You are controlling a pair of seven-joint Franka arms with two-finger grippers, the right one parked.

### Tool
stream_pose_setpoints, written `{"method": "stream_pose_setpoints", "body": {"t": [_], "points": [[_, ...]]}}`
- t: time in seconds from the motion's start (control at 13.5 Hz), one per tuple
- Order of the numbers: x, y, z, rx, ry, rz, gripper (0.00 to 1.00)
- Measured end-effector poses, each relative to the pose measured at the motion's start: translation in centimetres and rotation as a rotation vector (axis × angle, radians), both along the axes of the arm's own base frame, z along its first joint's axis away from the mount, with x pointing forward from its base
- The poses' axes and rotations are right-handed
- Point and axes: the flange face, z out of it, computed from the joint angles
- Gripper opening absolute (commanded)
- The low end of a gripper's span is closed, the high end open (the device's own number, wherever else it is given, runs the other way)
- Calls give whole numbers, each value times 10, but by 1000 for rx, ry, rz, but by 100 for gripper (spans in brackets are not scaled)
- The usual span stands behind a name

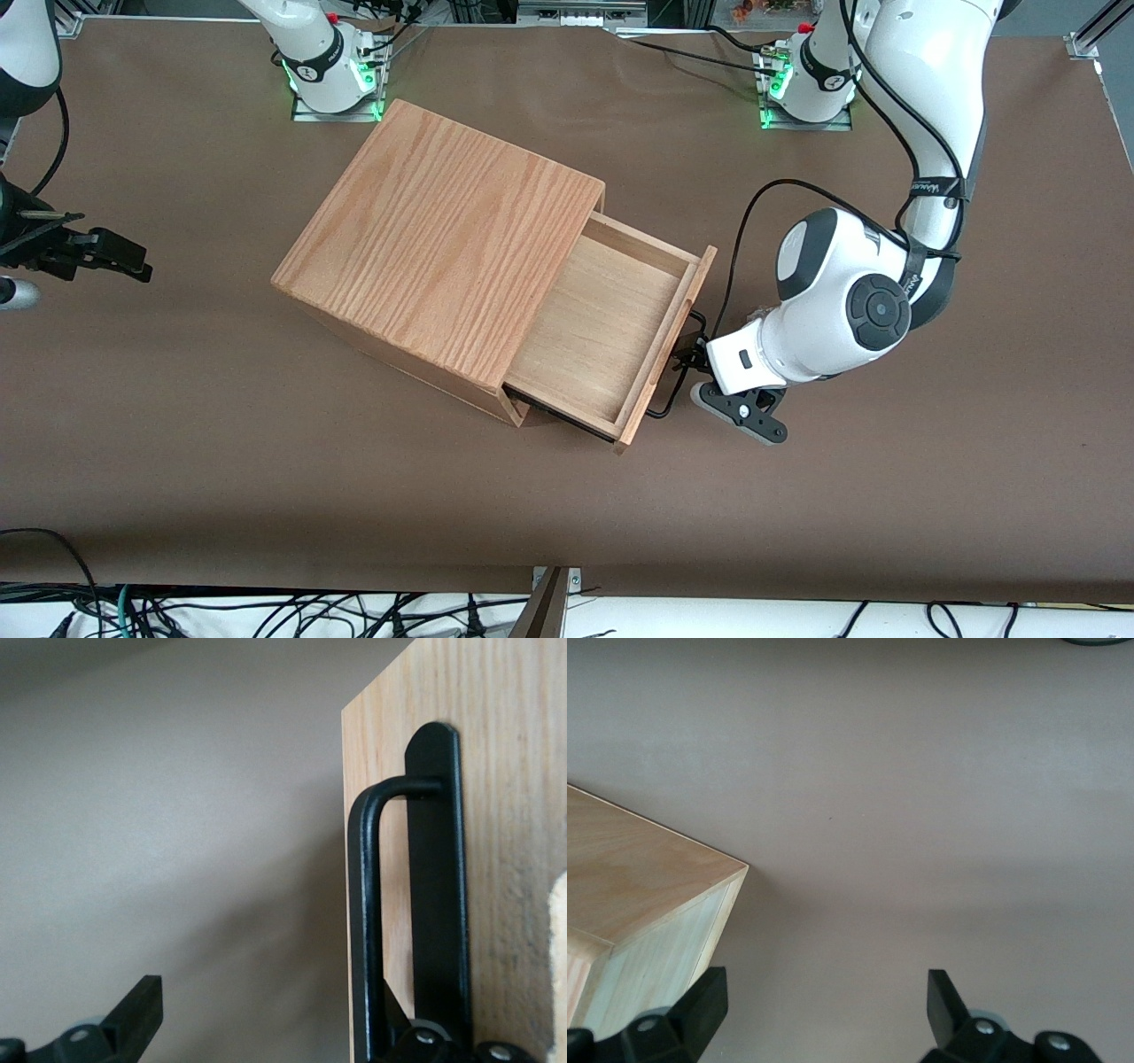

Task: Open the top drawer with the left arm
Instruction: 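Pull the handle with the left gripper, sliding the drawer out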

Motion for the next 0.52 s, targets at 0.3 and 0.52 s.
{"method": "stream_pose_setpoints", "body": {"t": [0.3,0.52], "points": [[-1,3,0,-12,27,7,100],[2,14,6,-57,58,24,100]]}}
